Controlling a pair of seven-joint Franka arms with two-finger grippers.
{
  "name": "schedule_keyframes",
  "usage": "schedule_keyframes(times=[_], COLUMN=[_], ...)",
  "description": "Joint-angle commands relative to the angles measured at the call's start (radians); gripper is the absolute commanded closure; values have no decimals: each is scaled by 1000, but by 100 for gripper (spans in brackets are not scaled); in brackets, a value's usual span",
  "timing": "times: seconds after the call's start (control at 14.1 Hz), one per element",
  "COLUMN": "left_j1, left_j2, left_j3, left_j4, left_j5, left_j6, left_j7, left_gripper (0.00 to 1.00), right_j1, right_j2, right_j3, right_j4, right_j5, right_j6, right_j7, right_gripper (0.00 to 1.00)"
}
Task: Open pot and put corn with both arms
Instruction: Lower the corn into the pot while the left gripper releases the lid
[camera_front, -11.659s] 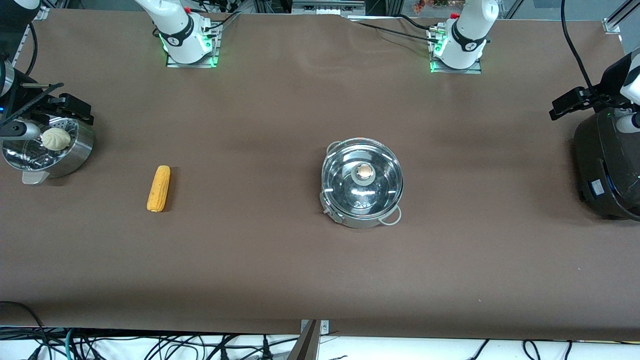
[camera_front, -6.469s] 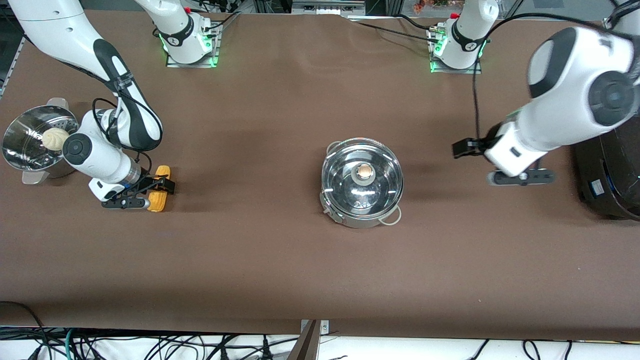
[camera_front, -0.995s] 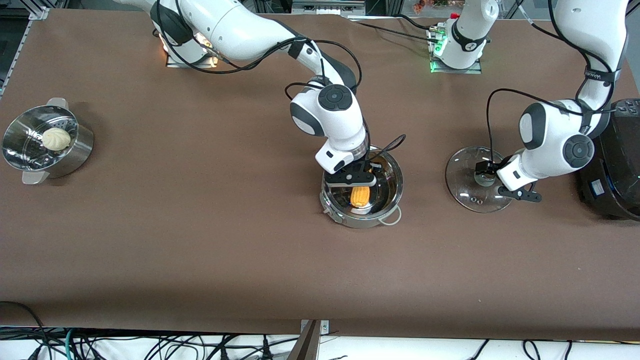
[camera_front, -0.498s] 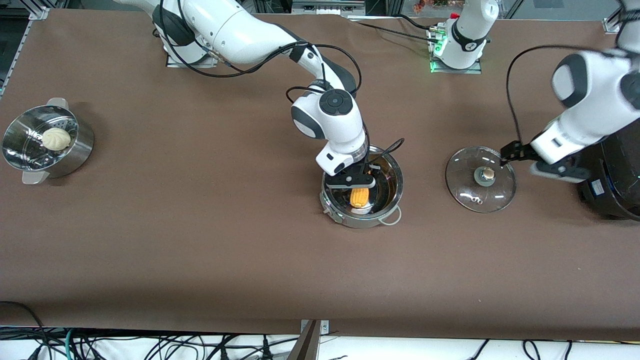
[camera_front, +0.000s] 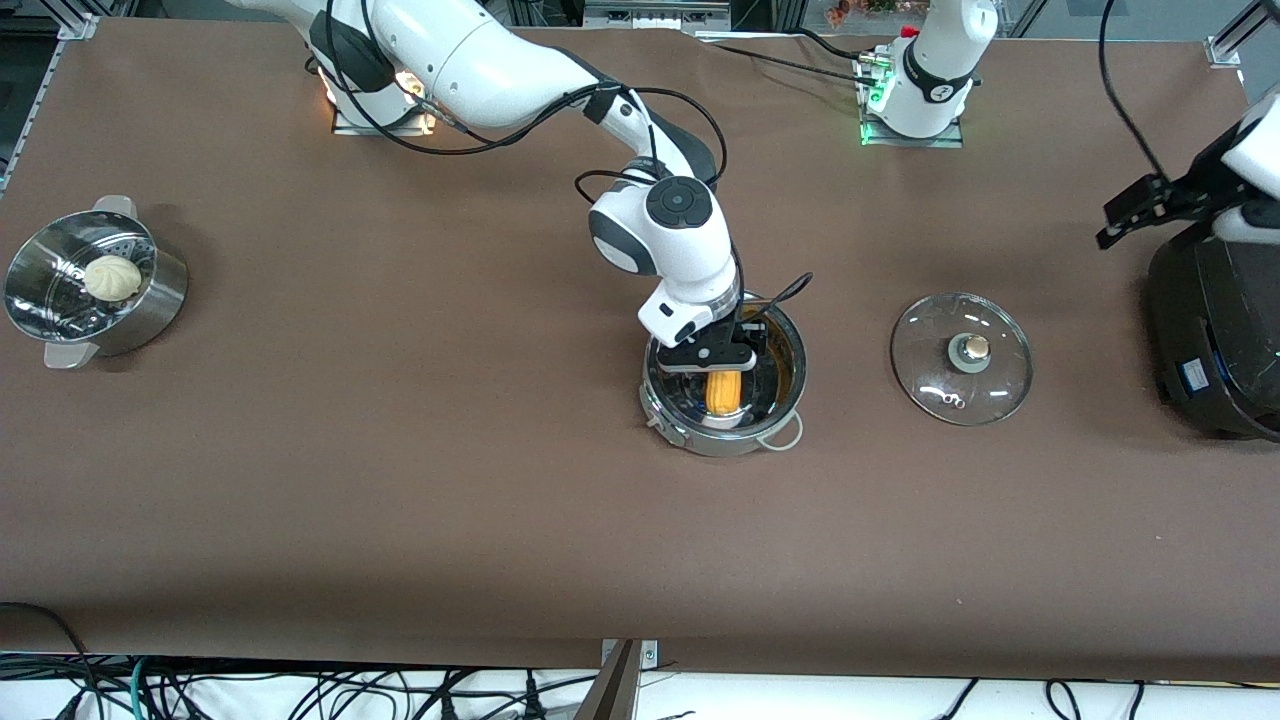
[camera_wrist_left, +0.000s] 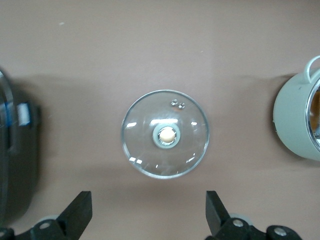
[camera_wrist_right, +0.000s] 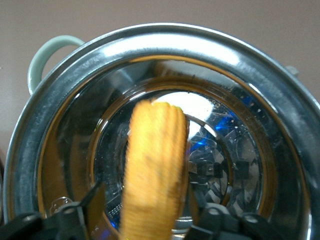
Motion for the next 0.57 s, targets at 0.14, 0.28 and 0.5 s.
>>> schedule_keyframes(times=[0.14, 0.28, 0.5], left_j1=[-15, -14, -8], left_j2=[37, 78, 111], left_j3=[-99, -118, -153], left_j4=[209, 298, 349], left_j5=[76, 72, 59], left_j6=[-261, -335, -346], left_j7=[-204, -277, -357], left_gripper=[0, 0, 0], right_j1=[3, -6, -49], right_j2=[-22, -62, -154], right_j3=[2, 0, -3], right_j4=[13, 13, 13], right_j5=[-22, -23, -16], right_j6=[-65, -155, -311], right_j7=[11, -13, -182], right_gripper=[0, 0, 0])
